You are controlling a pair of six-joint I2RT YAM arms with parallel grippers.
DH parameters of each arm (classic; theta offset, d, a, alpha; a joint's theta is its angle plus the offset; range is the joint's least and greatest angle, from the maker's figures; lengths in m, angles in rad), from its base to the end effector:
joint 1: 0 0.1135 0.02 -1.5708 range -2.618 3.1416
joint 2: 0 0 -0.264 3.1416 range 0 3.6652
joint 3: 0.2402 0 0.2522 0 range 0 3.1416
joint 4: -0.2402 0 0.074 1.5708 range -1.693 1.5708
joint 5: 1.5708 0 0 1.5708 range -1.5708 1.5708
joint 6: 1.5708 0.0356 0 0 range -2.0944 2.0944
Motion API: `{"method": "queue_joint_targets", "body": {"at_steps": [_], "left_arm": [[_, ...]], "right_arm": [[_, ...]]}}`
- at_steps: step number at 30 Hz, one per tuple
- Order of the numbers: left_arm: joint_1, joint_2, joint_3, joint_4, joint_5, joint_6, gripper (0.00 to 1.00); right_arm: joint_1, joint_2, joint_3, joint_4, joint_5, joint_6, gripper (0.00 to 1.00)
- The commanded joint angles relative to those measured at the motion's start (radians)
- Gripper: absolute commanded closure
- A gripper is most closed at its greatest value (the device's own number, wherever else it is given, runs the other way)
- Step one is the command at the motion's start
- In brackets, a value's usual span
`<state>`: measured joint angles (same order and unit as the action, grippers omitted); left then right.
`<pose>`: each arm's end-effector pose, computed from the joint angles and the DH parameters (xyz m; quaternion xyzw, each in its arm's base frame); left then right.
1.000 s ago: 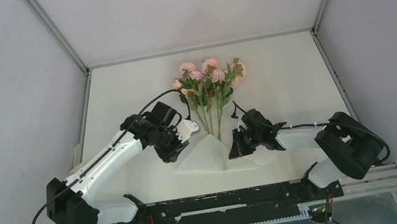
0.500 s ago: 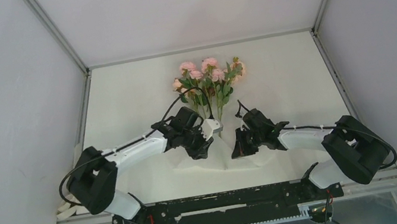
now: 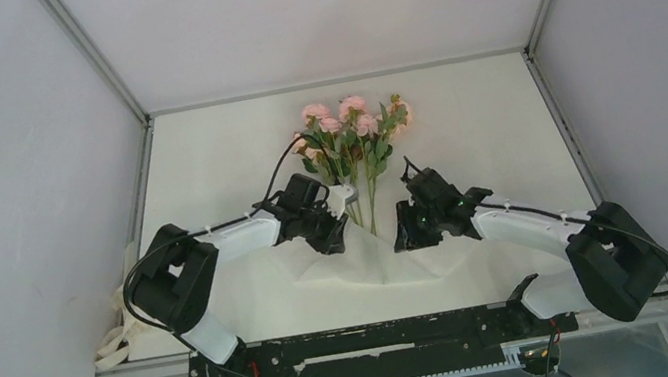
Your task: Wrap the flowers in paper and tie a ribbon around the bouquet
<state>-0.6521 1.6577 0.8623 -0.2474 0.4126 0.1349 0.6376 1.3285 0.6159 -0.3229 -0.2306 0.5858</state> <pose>0.2385 -0.2000 0.1515 0.4117 0.8522 -0.2565 0.1963 0.1853 0.1474 0.1616 -0.0552 0.9569 0.2417 0.1514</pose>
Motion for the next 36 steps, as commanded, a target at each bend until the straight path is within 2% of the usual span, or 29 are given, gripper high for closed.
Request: {"method": "queue_joint_targets", "body": {"at_steps": [1,4,7,10,14,17,19,21,24,31,36], "left_arm": [[-0.011,-0.023,-0.035,0.035,0.047,-0.018,0.74],[-0.011,-0.016,-0.034,0.036,0.044,-0.021,0.74],[-0.012,-0.013,-0.034,0.036,0.039,-0.024,0.75],[-0.009,-0.026,-0.034,0.037,0.034,-0.025,0.75],[-0.003,-0.08,0.011,-0.037,0.035,0.034,0.75],[-0.032,-0.184,0.024,-0.133,0.095,0.177,0.75],[-0.08,-0.208,0.054,-0.286,0.142,0.306,0.75],[-0.137,-0.213,0.043,-0.365,0.119,0.382,0.76],[-0.202,-0.215,-0.012,-0.298,0.019,0.404,0.76],[-0.21,-0.097,0.025,-0.299,-0.213,0.446,0.76],[-0.241,-0.096,-0.066,-0.375,-0.245,0.514,0.76]], "right_arm": [[0.039,-0.089,0.125,-0.141,0.152,-0.065,0.54],[0.113,-0.118,0.139,-0.095,0.156,-0.062,0.56],[0.16,-0.109,0.107,0.039,0.037,-0.026,0.68],[0.17,-0.046,0.04,0.243,-0.131,0.04,0.79],[0.163,0.087,0.034,0.29,-0.15,0.063,0.88],[0.144,0.157,0.034,0.294,-0.166,0.068,0.91],[0.129,0.188,0.035,0.297,-0.17,0.071,0.92],[0.114,0.203,0.034,0.293,-0.171,0.078,0.93],[0.101,0.219,0.034,0.283,-0.157,0.087,0.94],[0.112,0.217,0.03,0.275,-0.147,0.088,0.95],[0.106,0.19,0.004,0.272,-0.134,0.091,0.94]]}}
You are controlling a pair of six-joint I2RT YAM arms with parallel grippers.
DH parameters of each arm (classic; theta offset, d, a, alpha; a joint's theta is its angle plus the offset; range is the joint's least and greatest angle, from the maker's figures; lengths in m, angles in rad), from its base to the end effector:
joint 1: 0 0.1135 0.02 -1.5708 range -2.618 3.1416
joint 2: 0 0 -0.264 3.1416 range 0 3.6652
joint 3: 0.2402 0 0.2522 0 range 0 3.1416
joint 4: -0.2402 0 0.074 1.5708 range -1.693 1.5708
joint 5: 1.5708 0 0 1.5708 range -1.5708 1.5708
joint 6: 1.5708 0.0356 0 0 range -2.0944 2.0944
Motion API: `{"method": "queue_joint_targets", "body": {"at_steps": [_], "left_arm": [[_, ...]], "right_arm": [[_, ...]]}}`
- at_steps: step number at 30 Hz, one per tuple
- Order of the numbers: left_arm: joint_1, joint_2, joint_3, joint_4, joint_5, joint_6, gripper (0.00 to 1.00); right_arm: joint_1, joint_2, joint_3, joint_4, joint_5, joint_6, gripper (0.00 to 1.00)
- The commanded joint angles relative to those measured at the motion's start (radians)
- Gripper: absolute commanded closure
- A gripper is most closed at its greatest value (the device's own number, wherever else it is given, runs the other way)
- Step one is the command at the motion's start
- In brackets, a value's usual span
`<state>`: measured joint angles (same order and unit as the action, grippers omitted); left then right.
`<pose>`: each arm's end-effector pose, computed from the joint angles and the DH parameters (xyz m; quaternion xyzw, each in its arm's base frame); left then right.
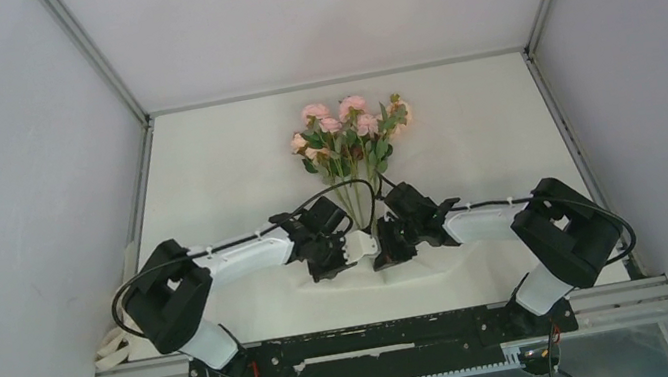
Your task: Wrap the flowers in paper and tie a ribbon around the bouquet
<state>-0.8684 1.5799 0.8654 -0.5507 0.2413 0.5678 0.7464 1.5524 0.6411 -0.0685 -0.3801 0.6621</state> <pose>0.1740 -0.2188 0.1588 0.6594 0.7268 -0.1402 0.1316 0.1909 0.1946 0.1317 -0.0945 0.9363 0.3229 0.1009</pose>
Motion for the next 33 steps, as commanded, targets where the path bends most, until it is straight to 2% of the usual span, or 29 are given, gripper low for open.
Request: {"method": "queue_joint_targets", "body": {"at_steps": [1,5,12,17,19,22,26,30,33], "left_arm": [[-0.031,-0.032,-0.092,-0.082,-0.085,0.087,0.76],[-0.014,-0.088,-0.137,-0.112,-0.161,0.095,0.77],[0.009,-0.232,-0.184,-0.206,-0.109,0.09,0.77],[0.01,-0.318,-0.049,-0.263,-0.014,0.038,0.76],[0.011,-0.319,0.012,-0.207,0.051,-0.005,0.74],[0.011,-0.256,0.018,-0.054,0.107,-0.089,0.72],[0.011,-0.128,0.025,0.08,0.052,-0.155,0.71],[0.039,-0.064,0.042,0.178,-0.018,-0.221,0.69],[0.105,-0.056,0.045,0.204,0.024,-0.276,0.65]], "right_arm": [[-0.004,-0.037,-0.025,0.017,0.016,0.015,0.94],[-0.007,-0.044,-0.031,0.01,0.02,0.012,0.95],[-0.005,-0.048,-0.031,-0.006,0.033,0.004,0.94],[0.006,-0.058,-0.031,-0.003,0.038,0.012,0.94],[0.012,-0.067,-0.031,-0.002,0.042,0.016,0.94],[0.019,-0.079,-0.031,0.008,0.051,0.027,0.93],[0.022,-0.087,-0.031,0.032,0.062,0.042,0.93],[0.024,-0.094,-0.031,0.027,0.064,0.051,0.93],[0.034,-0.116,-0.031,-0.005,0.088,0.052,0.92]]}}
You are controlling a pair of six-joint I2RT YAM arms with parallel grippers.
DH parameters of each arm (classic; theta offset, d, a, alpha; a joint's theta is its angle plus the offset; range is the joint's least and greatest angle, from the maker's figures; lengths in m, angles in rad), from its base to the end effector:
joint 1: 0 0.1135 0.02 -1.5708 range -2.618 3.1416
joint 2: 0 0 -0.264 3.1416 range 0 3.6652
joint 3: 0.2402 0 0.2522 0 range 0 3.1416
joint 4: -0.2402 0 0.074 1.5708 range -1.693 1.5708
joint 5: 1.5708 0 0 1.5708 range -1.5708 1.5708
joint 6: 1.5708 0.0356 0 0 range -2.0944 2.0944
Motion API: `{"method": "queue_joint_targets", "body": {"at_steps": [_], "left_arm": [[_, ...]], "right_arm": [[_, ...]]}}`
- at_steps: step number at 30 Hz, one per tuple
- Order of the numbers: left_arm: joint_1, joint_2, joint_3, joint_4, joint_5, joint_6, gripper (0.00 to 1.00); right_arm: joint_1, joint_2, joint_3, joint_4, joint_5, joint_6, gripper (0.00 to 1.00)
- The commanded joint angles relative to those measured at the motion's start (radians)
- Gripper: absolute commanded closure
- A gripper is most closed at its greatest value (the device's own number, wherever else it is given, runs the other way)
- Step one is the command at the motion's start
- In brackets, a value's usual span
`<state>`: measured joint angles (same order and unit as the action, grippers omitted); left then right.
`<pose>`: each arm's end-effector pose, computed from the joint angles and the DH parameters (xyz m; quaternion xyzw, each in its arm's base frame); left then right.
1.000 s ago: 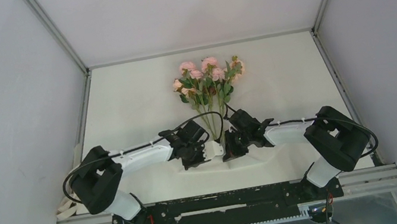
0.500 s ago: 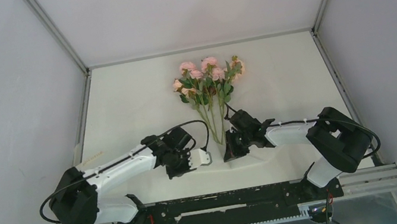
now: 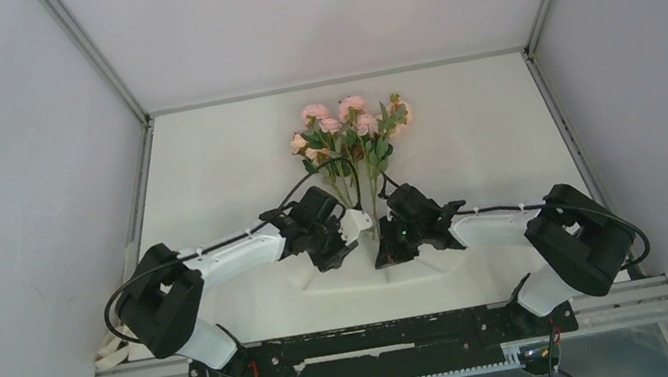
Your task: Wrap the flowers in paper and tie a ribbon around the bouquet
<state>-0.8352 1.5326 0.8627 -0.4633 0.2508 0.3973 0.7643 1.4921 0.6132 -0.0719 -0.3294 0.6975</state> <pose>0.1848 -0.2174 0.1740 0.5819 0.7746 -0.1660 0.1837 0.1828 0.1912 0.1387 -0.0814 0.9373 0.3171 0.1198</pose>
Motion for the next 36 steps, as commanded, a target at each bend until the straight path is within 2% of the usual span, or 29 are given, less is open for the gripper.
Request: {"method": "queue_joint_targets", "body": {"at_steps": [1,6,11,19,30,36], "left_arm": [[0.089,-0.012,0.043,0.125,0.038,-0.117,0.64],[0.103,0.006,0.033,0.13,0.104,-0.132,0.57],[0.112,0.045,0.07,0.036,0.171,-0.133,0.5],[0.12,0.036,0.08,-0.028,0.313,-0.095,0.24],[0.117,0.103,0.148,-0.122,0.322,-0.071,0.24],[0.118,0.042,0.119,-0.092,0.219,-0.067,0.24]], "right_arm": [[0.021,-0.063,-0.003,-0.012,0.052,0.019,0.91],[0.047,-0.105,-0.003,-0.079,0.14,0.053,0.9],[0.056,-0.163,-0.038,-0.097,0.197,0.078,0.88],[0.05,-0.184,-0.046,-0.105,0.201,0.078,0.88],[-0.005,-0.302,-0.045,-0.184,0.196,0.032,0.86],[-0.032,-0.326,-0.044,-0.176,0.158,-0.003,0.8]]}}
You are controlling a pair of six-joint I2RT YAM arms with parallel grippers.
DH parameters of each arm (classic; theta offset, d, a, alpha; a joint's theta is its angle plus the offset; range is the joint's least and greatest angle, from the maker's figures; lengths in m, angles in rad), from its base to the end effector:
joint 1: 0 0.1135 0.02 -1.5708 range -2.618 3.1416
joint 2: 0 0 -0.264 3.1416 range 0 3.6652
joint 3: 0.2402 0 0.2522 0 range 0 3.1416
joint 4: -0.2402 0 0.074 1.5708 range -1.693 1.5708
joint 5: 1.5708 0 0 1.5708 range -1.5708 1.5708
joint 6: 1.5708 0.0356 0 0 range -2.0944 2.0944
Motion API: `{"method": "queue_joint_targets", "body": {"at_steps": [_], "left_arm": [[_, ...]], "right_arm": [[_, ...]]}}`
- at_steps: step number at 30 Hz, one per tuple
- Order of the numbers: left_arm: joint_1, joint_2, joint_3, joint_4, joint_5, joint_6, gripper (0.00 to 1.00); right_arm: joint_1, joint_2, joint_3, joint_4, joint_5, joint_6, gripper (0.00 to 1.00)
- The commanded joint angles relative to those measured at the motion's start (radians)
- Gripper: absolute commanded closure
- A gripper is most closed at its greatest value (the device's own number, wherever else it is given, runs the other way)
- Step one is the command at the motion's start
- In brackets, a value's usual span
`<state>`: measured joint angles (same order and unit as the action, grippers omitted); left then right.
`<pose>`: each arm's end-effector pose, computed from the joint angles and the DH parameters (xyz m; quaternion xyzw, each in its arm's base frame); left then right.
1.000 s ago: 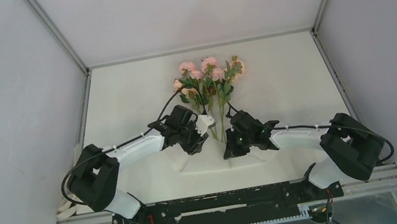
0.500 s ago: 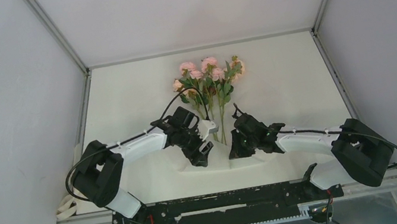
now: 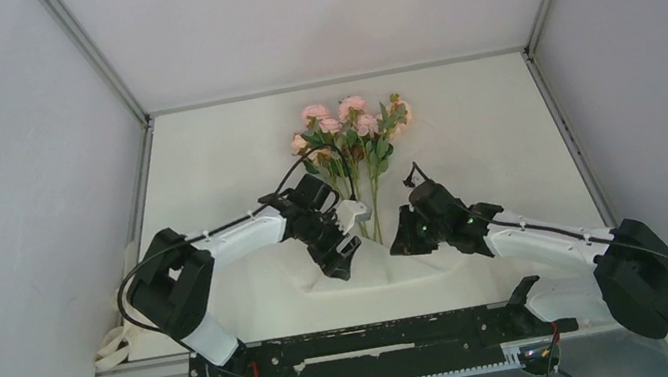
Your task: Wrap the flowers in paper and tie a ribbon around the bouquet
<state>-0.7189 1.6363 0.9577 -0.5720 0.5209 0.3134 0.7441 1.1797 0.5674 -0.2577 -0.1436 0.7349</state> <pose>0.2131 -0.2100 0.1703 0.5065 0.8094 -0.2800 0.0997 0.1619 0.1560 0.1824 -0.0289 0.9367 0.2805 0.2076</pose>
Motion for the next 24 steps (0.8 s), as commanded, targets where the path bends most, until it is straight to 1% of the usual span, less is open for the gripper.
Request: {"method": "queue_joint_targets", "body": {"at_steps": [1,3,4,5,8,11,14,17,19,22,24], "left_arm": [[0.001,-0.079,0.017,0.032,-0.072,0.011,0.23],[0.003,-0.115,-0.005,0.071,-0.101,0.003,0.22],[0.003,-0.128,-0.019,0.092,-0.101,0.004,0.22],[0.003,-0.135,-0.029,0.104,-0.099,0.005,0.22],[0.003,-0.108,-0.028,0.103,-0.087,0.001,0.22],[0.002,-0.074,-0.019,0.092,-0.072,-0.01,0.24],[0.001,-0.076,-0.018,0.093,-0.067,-0.01,0.24],[0.003,-0.085,-0.023,0.096,-0.053,-0.004,0.25],[0.002,-0.083,-0.027,0.091,0.005,-0.004,0.31],[0.002,-0.076,-0.025,0.082,0.13,0.006,0.48],[0.002,-0.069,-0.02,0.074,0.201,-0.002,0.51]], "right_arm": [[-0.014,-0.007,0.002,0.02,-0.039,-0.049,0.77],[-0.013,0.006,0.008,0.031,-0.046,-0.084,0.63],[-0.011,0.012,0.015,0.039,-0.046,-0.111,0.51],[-0.008,0.017,0.023,0.04,-0.043,-0.141,0.45],[-0.008,0.049,0.058,0.034,-0.048,-0.236,0.37],[-0.016,0.112,0.071,0.05,-0.112,-0.301,0.33],[-0.015,0.173,0.086,0.04,-0.108,-0.337,0.32],[-0.017,0.193,0.089,0.052,-0.11,-0.356,0.32],[-0.017,0.187,0.091,0.052,-0.114,-0.357,0.32],[-0.021,0.155,0.091,0.043,-0.108,-0.351,0.32],[-0.029,0.123,0.091,0.035,-0.111,-0.347,0.32]]}}
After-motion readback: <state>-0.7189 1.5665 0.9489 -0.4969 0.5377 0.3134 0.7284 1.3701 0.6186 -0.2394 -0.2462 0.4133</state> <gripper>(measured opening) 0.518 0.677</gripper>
